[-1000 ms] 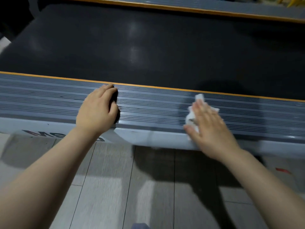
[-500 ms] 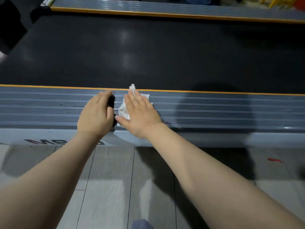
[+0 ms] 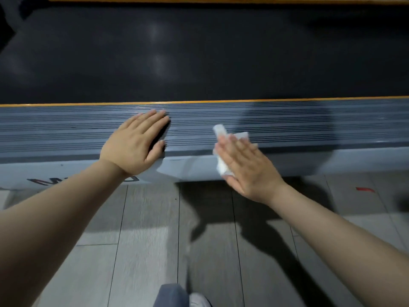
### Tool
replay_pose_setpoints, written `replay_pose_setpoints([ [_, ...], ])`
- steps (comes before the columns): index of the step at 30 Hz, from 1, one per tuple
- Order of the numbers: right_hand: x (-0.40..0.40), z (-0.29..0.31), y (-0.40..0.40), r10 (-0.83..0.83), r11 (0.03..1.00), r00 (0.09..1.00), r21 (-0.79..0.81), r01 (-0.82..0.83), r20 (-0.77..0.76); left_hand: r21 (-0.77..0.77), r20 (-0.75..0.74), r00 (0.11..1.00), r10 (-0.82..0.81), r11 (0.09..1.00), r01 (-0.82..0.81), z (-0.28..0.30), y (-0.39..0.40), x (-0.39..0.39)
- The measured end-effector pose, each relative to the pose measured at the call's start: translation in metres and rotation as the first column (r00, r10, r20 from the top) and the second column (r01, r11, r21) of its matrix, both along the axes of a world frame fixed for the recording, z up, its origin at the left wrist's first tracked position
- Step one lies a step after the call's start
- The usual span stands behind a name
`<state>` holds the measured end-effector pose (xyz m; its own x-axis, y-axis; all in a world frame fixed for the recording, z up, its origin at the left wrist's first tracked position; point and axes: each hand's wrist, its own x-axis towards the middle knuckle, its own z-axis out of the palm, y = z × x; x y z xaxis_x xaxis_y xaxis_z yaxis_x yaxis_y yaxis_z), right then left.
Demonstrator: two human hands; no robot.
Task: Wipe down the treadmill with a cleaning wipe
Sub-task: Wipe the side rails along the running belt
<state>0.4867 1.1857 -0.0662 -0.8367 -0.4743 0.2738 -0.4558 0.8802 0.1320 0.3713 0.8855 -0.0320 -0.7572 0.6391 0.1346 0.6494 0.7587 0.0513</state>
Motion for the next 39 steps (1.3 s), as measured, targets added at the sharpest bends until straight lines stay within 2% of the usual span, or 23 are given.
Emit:
replay_pose_setpoints([
  [2,-0.018,0.002,-0.007,0.219,0.965,0.973,0.165,-0.206,-0.068,-0.021,0.023,1.000,-0.001,1.000,0.001,0.002,0.000,0.000],
  [4,-0.032,0.007,-0.011,0.358,0.898,0.924,0.321,-0.301,-0.137,-0.018,0.029,1.000,0.013,1.000,-0.012,0.003,0.003,0.000],
  [7,-0.047,0.003,-0.008,0.521,0.759,0.841,0.528,-0.381,-0.141,-0.010,0.009,1.000,0.003,1.000,-0.003,0.002,0.002,-0.001],
  [9,-0.050,-0.004,0.000,0.579,0.628,0.809,0.688,-0.363,-0.101,-0.006,-0.001,1.000,0.004,1.000,-0.004,0.001,0.001,0.000],
  [11,-0.052,-0.014,0.001,0.588,0.516,0.802,0.815,-0.266,-0.111,-0.008,-0.011,1.000,0.009,1.000,-0.010,0.000,0.001,-0.003],
  [14,-0.041,-0.041,0.001,0.591,0.292,0.806,0.928,-0.230,0.013,-0.009,-0.012,1.000,0.019,1.000,-0.019,0.000,0.000,-0.002],
  [16,-0.030,-0.056,0.009,0.604,0.193,0.794,0.953,-0.233,0.072,-0.010,-0.024,0.999,0.026,1.000,-0.026,-0.001,0.001,-0.003],
  [18,-0.022,-0.061,0.004,0.687,0.047,0.719,0.981,-0.190,0.107,-0.013,-0.028,0.999,0.028,1.000,-0.029,-0.002,0.002,-0.003],
  [20,-0.019,-0.058,0.001,0.656,-0.130,0.714,0.968,-0.214,0.246,-0.016,-0.027,0.999,0.033,0.999,-0.033,-0.002,0.003,-0.002],
  [22,-0.016,-0.063,-0.005,0.632,-0.097,0.732,0.963,-0.252,0.255,-0.023,-0.031,0.999,0.039,0.999,-0.040,-0.002,0.002,-0.002],
  [23,-0.019,-0.067,-0.007,0.655,0.017,0.732,0.965,-0.262,0.188,-0.024,-0.030,0.999,0.038,0.999,-0.039,-0.002,0.002,-0.002],
  [24,-0.023,-0.066,-0.009,0.645,0.195,0.754,0.929,-0.313,0.119,-0.025,-0.027,0.999,0.036,0.999,-0.036,-0.002,0.002,-0.003],
  [26,-0.032,-0.053,-0.016,0.547,0.468,0.828,0.775,-0.423,0.121,-0.026,-0.012,0.999,0.039,0.999,-0.040,-0.002,0.002,-0.003],
  [28,-0.038,-0.034,-0.027,0.517,0.566,0.851,0.711,-0.418,0.089,-0.031,-0.007,0.999,0.039,0.999,-0.039,0.000,0.003,-0.002],
  [30,-0.040,-0.021,-0.031,0.558,0.562,0.830,0.732,-0.385,0.009,-0.032,-0.003,0.999,0.042,0.999,-0.042,0.001,0.003,-0.002],
  [34,-0.039,-0.054,-0.037,0.523,0.503,0.843,0.753,-0.425,0.126,-0.024,-0.028,0.999,0.047,0.999,-0.047,-0.002,0.002,-0.002],
  [35,-0.041,-0.069,-0.042,0.567,0.451,0.813,0.775,-0.442,0.133,-0.016,-0.031,0.999,0.045,0.999,-0.045,-0.002,0.002,-0.003],
  [37,-0.040,-0.093,-0.061,0.670,0.194,0.721,0.895,-0.401,0.178,-0.005,-0.024,0.999,0.037,0.999,-0.037,-0.003,0.002,-0.002],
  [38,-0.039,-0.105,-0.069,0.671,0.094,0.708,0.922,-0.375,0.219,0.000,-0.029,0.999,0.037,0.999,-0.037,-0.004,0.000,-0.003],
  [39,-0.035,-0.111,-0.076,0.610,0.055,0.749,0.930,-0.365,0.258,0.003,-0.033,0.999,0.036,0.999,-0.036,-0.005,0.000,-0.003],
])
